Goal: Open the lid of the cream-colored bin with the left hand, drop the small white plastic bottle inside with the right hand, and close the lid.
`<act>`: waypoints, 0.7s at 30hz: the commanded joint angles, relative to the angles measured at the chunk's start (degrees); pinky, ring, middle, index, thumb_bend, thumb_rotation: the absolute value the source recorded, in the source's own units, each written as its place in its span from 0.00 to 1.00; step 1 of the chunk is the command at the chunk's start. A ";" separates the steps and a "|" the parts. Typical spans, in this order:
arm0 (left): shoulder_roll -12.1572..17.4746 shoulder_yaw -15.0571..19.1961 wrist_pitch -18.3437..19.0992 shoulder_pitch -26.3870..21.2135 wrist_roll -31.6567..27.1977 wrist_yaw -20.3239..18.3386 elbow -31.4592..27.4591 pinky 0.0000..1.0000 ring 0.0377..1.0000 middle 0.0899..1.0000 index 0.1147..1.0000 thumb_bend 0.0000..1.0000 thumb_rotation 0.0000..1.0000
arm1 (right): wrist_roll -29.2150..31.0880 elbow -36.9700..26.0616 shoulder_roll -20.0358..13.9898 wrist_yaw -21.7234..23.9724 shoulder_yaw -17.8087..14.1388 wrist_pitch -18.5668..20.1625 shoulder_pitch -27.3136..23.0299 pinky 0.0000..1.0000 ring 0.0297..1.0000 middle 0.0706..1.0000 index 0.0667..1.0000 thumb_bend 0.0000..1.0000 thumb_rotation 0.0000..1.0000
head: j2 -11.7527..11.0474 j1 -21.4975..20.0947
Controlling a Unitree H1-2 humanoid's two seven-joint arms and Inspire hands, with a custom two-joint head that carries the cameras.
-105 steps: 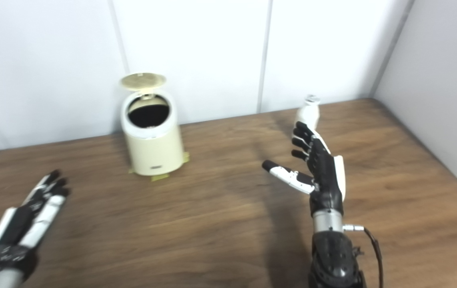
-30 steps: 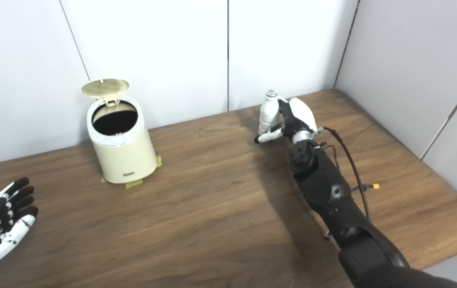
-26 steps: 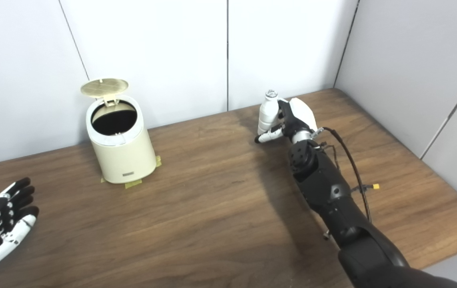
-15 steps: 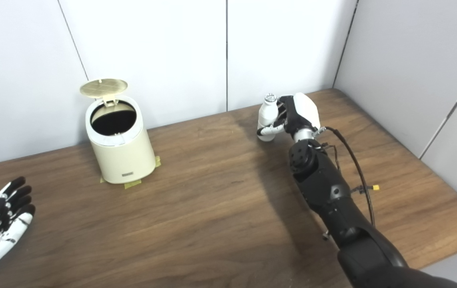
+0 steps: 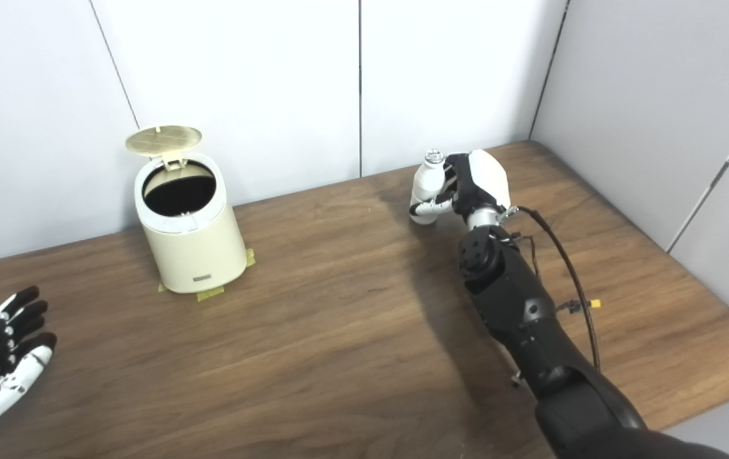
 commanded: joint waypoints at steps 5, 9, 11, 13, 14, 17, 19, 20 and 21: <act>-1.84 1.94 -0.06 -2.63 3.28 -2.04 -1.67 0.90 0.92 0.91 0.95 0.29 0.31 | -0.82 -8.14 0.59 -1.02 -0.46 -1.14 -1.19 0.38 0.39 0.44 0.50 0.52 0.00 | -0.16 0.96; -4.02 3.06 -0.06 -2.70 4.77 -3.23 -1.77 0.92 0.93 0.90 0.94 0.31 0.37 | -0.56 -12.63 0.98 -0.10 0.15 -3.50 -0.77 0.39 0.41 0.46 0.47 0.52 0.00 | -0.33 1.54; -5.45 3.66 -0.06 -2.74 4.22 -3.51 -1.71 0.90 0.92 0.91 0.95 0.30 0.37 | -0.48 -15.56 1.63 0.59 0.63 -3.98 -0.87 0.39 0.41 0.45 0.46 0.52 0.00 | -0.44 1.98; -6.67 4.12 -0.06 -2.92 3.12 -3.46 -1.49 0.90 0.93 0.92 0.96 0.30 0.36 | -0.90 -17.83 2.33 1.32 1.12 -3.27 -1.18 0.37 0.39 0.43 0.48 0.52 0.00 | -0.58 2.51; -7.26 4.20 -0.06 -3.07 2.56 -3.14 -1.28 0.90 0.93 0.93 0.97 0.29 0.35 | -1.36 -19.09 2.77 1.89 1.51 -2.34 -1.49 0.35 0.39 0.42 0.49 0.52 0.00 | -0.64 2.87; -8.82 3.63 -0.07 -3.19 3.37 -2.20 -1.13 0.94 0.94 0.93 0.97 0.31 0.37 | -1.80 -22.49 3.59 4.02 2.56 -1.95 -2.11 0.34 0.39 0.42 0.50 0.52 0.00 | -1.03 4.23; -9.65 2.79 -0.07 -2.98 4.44 -1.48 -1.17 0.95 0.95 0.92 0.96 0.34 0.44 | -1.27 -24.26 3.79 5.56 3.07 -3.32 -2.37 0.36 0.40 0.44 0.47 0.52 0.00 | -1.25 5.00; -10.03 2.41 -0.08 -2.79 4.69 -1.12 -1.15 0.94 0.95 0.92 0.96 0.36 0.45 | -1.18 -24.87 3.82 6.21 3.25 -3.74 -2.51 0.37 0.41 0.44 0.47 0.52 0.00 | -1.35 5.51; -10.47 2.21 -0.08 -2.57 4.72 -0.79 -1.03 0.94 0.95 0.92 0.96 0.37 0.46 | -1.50 -25.55 3.93 6.85 3.56 -3.65 -2.75 0.37 0.41 0.45 0.47 0.52 0.00 | -1.44 5.88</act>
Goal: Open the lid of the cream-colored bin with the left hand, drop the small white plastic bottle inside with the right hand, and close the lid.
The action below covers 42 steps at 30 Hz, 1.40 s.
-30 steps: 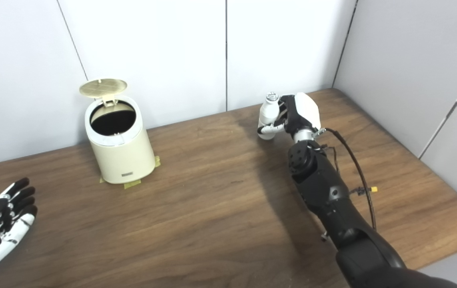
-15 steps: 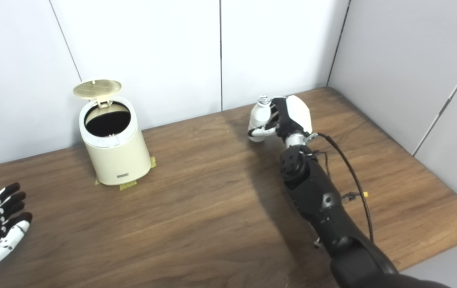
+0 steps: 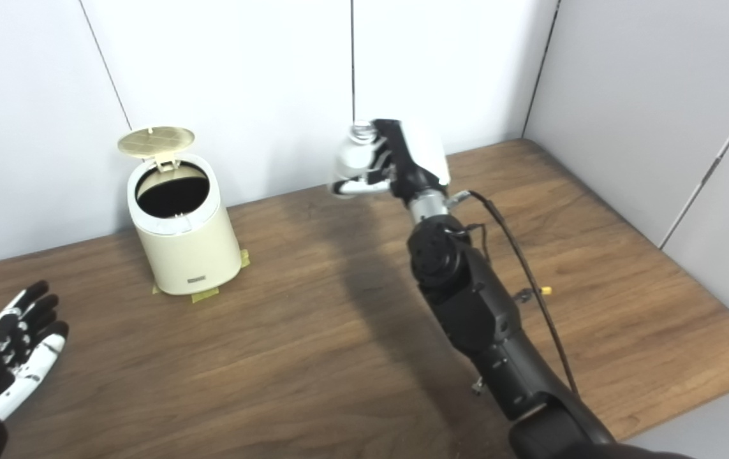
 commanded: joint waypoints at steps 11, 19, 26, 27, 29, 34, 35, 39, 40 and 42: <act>-3.09 -3.13 -0.41 0.94 -2.21 10.39 2.41 0.94 0.94 0.91 0.91 0.52 0.53 | -3.25 -12.92 1.47 10.10 3.75 3.47 -7.15 0.33 0.39 0.42 0.49 0.52 0.00 | -1.96 10.26; -4.66 -6.62 -1.51 1.96 -3.33 16.43 3.32 0.83 0.84 0.85 0.88 0.54 0.54 | -2.54 -11.84 3.89 12.42 5.47 0.10 -10.87 0.36 0.40 0.44 0.47 0.52 0.00 | -2.62 17.06; -4.60 -9.04 -2.21 2.37 -2.91 19.94 4.74 0.85 0.86 0.84 0.87 0.57 0.57 | -2.00 -5.25 7.38 10.94 6.51 -4.72 -14.01 0.36 0.41 0.44 0.48 0.52 0.00 | -3.56 19.70; -4.48 -9.24 -2.26 2.45 -3.10 20.21 4.93 0.85 0.86 0.84 0.87 0.57 0.58 | -2.20 -3.77 8.05 10.32 6.56 -5.35 -14.50 0.35 0.40 0.44 0.48 0.52 0.00 | -3.69 19.93; -4.62 -9.38 -2.02 2.56 -3.73 20.83 4.93 0.85 0.86 0.85 0.87 0.57 0.57 | -2.51 -1.21 9.17 9.14 6.52 -6.39 -15.35 0.36 0.42 0.45 0.47 0.52 0.00 | -3.86 20.14; -4.58 -9.69 -2.92 2.59 -5.40 21.80 5.52 0.84 0.86 0.84 0.87 0.56 0.55 | -2.15 4.77 10.87 6.66 6.32 -9.39 -17.15 0.37 0.42 0.45 0.46 0.52 0.00 | -4.30 20.72; -4.63 -9.80 -2.95 2.63 -5.65 21.96 5.59 0.85 0.86 0.84 0.87 0.56 0.54 | -1.89 5.63 11.27 6.28 6.17 -9.75 -17.39 0.38 0.42 0.45 0.46 0.52 0.00 | -4.30 20.72; -4.24 -10.81 -3.13 2.80 -5.43 22.65 5.76 0.88 0.87 0.85 0.87 0.57 0.57 | -1.32 8.19 12.42 5.28 6.00 -10.40 -18.14 0.38 0.42 0.45 0.46 0.52 0.00 | -4.31 21.00; -4.20 -10.99 -3.25 2.82 -5.47 22.84 5.80 0.88 0.87 0.85 0.86 0.57 0.57 | -1.42 8.84 12.63 4.92 6.15 -10.72 -18.30 0.38 0.42 0.44 0.46 0.52 0.00 | -4.30 21.07; -4.02 -11.29 -3.37 2.88 -5.54 23.03 5.81 0.89 0.87 0.85 0.86 0.58 0.57 | -1.74 10.01 12.93 4.34 6.43 -11.44 -18.56 0.38 0.42 0.44 0.46 0.52 0.00 | -4.33 21.21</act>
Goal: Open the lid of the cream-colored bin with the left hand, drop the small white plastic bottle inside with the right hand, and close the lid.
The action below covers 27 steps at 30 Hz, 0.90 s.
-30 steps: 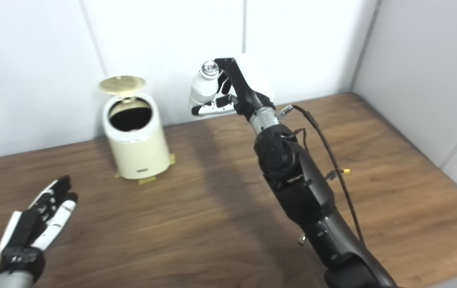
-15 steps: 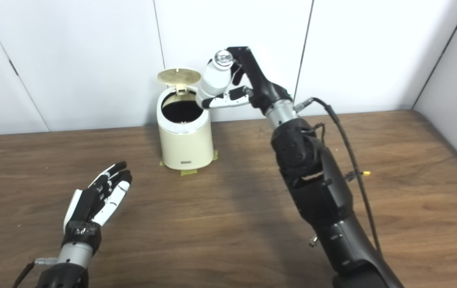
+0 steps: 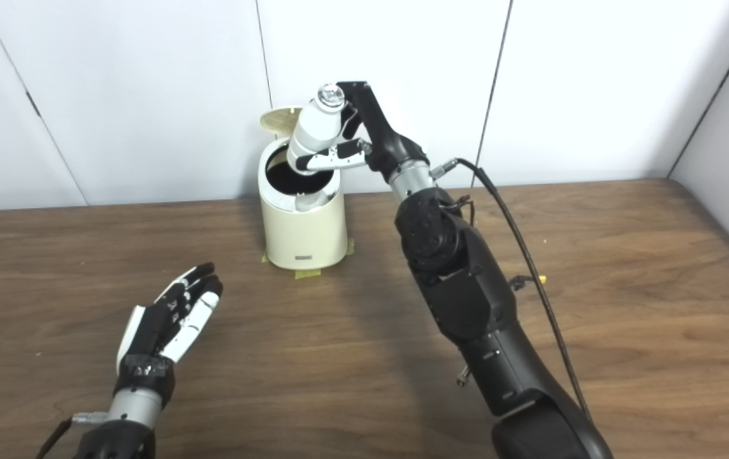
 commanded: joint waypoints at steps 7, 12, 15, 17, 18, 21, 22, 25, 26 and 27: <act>0.30 -1.24 -2.21 -1.23 -0.63 1.50 -0.80 0.89 0.87 0.85 0.87 0.58 0.56 | 0.28 4.59 0.86 -3.70 0.13 -6.26 -5.09 0.39 0.42 0.44 0.46 0.52 0.00 | 0.28 0.38; 0.49 -1.74 -2.06 -1.41 -0.69 2.04 -0.81 0.88 0.87 0.84 0.87 0.58 0.57 | 0.93 7.31 1.39 -4.32 -0.10 -7.44 -5.47 0.38 0.42 0.44 0.46 0.52 0.00 | 0.34 0.62; 0.50 -1.91 -2.16 -1.52 -1.29 2.36 -0.75 0.85 0.86 0.84 0.87 0.58 0.56 | 0.53 8.94 1.78 -5.57 -0.05 -7.55 -5.71 0.38 0.42 0.44 0.46 0.52 0.00 | 0.37 0.80; 0.44 -2.12 -2.03 -1.56 -1.36 2.60 -0.86 0.84 0.85 0.84 0.87 0.58 0.55 | 0.67 10.28 2.07 -6.51 -0.09 -8.15 -6.00 0.38 0.41 0.45 0.46 0.52 0.00 | 0.37 0.89; 0.42 -2.25 -1.81 -1.58 -1.28 2.69 -0.99 0.85 0.86 0.84 0.87 0.58 0.55 | 0.91 10.92 2.22 -6.92 -0.17 -8.62 -6.13 0.38 0.41 0.45 0.46 0.52 0.00 | 0.37 0.95; 0.46 -2.69 -1.38 -1.62 -0.96 2.88 -1.31 0.89 0.87 0.84 0.87 0.58 0.56 | 0.82 12.69 2.44 -8.57 -0.06 -10.30 -6.44 0.39 0.42 0.45 0.46 0.52 0.00 | 0.42 0.96; 0.48 -2.76 -1.31 -1.65 -0.96 2.92 -1.35 0.89 0.87 0.84 0.87 0.58 0.56 | 0.57 13.24 2.47 -9.28 0.05 -10.91 -6.51 0.39 0.42 0.45 0.46 0.52 0.00 | 0.42 0.96; 0.76 -2.95 -1.40 -1.73 -1.04 2.88 -1.39 0.89 0.87 0.84 0.87 0.58 0.57 | 0.08 14.15 2.50 -10.65 0.19 -11.93 -6.56 0.40 0.42 0.45 0.46 0.52 0.00 | 0.51 0.85; 0.88 -3.00 -1.51 -1.73 -1.04 2.87 -1.39 0.90 0.88 0.84 0.87 0.58 0.57 | -0.01 14.35 2.50 -11.01 0.20 -12.29 -6.55 0.40 0.42 0.44 0.46 0.52 0.00 | 0.51 0.77; 1.01 -3.09 -1.45 -1.75 -0.88 2.87 -1.44 0.90 0.88 0.84 0.87 0.58 0.57 | -0.10 14.52 2.45 -11.31 0.26 -12.72 -6.54 0.40 0.42 0.44 0.46 0.52 0.00 | 0.53 0.71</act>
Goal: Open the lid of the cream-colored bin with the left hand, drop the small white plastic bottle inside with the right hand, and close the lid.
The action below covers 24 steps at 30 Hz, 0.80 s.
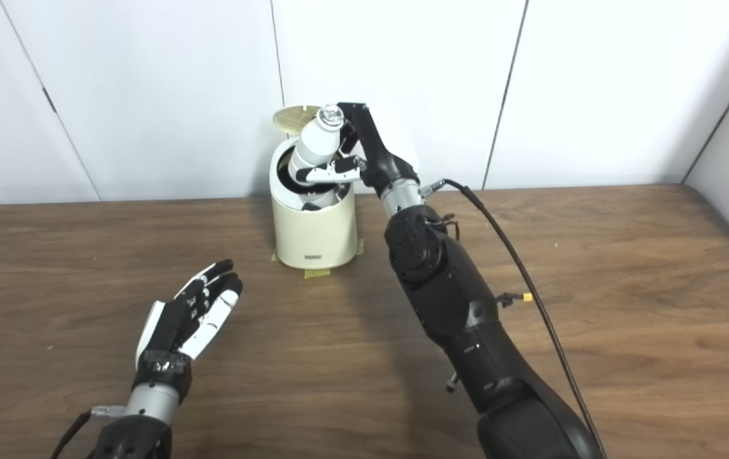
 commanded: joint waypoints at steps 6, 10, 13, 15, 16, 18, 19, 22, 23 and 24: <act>0.39 -0.42 -1.33 -1.85 -0.32 0.52 -1.62 0.89 0.87 0.84 0.87 0.58 0.59 | -4.91 -0.93 -2.34 -1.85 2.78 -1.96 -3.65 0.48 0.45 0.45 0.46 0.52 0.00 | 0.14 -0.21; 0.17 -0.44 -0.73 -1.94 -0.33 0.59 -1.86 0.89 0.88 0.85 0.87 0.57 0.57 | -7.22 -1.32 -3.61 -0.96 4.60 -1.72 -3.35 0.52 0.55 0.48 0.45 0.52 0.00 | 0.11 -0.17; 0.19 -0.53 -0.79 -1.92 -0.23 0.65 -1.87 0.89 0.88 0.84 0.87 0.57 0.58 | -8.83 -1.37 -4.34 -0.68 5.80 -1.63 -3.29 0.55 0.63 0.48 0.45 0.53 0.00 | 0.16 -0.22; 0.14 -0.51 -0.82 -1.96 -0.30 0.69 -1.97 0.90 0.88 0.84 0.87 0.57 0.57 | -10.09 -1.38 -4.75 -0.53 6.60 -1.32 -3.24 0.60 0.67 0.57 0.45 0.52 0.06 | 0.26 -0.29; 0.11 -0.49 -0.76 -1.97 -0.33 0.71 -2.02 0.89 0.88 0.83 0.87 0.57 0.56 | -10.60 -1.45 -4.89 -0.33 6.87 -1.03 -3.20 0.63 0.69 0.63 0.46 0.52 0.10 | 0.26 -0.29; 0.04 -0.46 -0.69 -1.96 -0.38 0.74 -2.13 0.88 0.87 0.83 0.87 0.57 0.55 | -11.31 -1.51 -5.03 0.06 7.22 -0.50 -3.13 0.65 0.71 0.67 0.46 0.52 0.12 | 0.26 -0.29; 0.01 -0.44 -0.67 -1.95 -0.42 0.77 -2.17 0.88 0.88 0.83 0.87 0.56 0.54 | -11.48 -1.51 -5.04 0.21 7.28 -0.32 -3.09 0.66 0.72 0.69 0.46 0.52 0.12 | 0.26 -0.29; 0.03 -0.44 -0.79 -1.95 -0.55 0.78 -2.18 0.87 0.88 0.84 0.87 0.54 0.52 | -11.83 -1.27 -4.97 -0.18 7.23 -0.42 -3.01 0.66 0.72 0.69 0.46 0.52 0.12 | 0.28 -0.35; 0.02 -0.43 -0.83 -1.95 -0.61 0.79 -2.16 0.88 0.88 0.84 0.87 0.53 0.50 | -11.87 -1.19 -4.92 -0.47 7.15 -0.56 -2.97 0.65 0.72 0.69 0.46 0.52 0.12 | 0.28 -0.35; -0.01 -0.43 -0.81 -1.95 -0.60 0.83 -2.16 0.88 0.88 0.84 0.87 0.52 0.49 | -11.89 -1.12 -4.89 -0.76 7.09 -0.72 -2.94 0.65 0.71 0.69 0.46 0.52 0.12 | 0.28 -0.35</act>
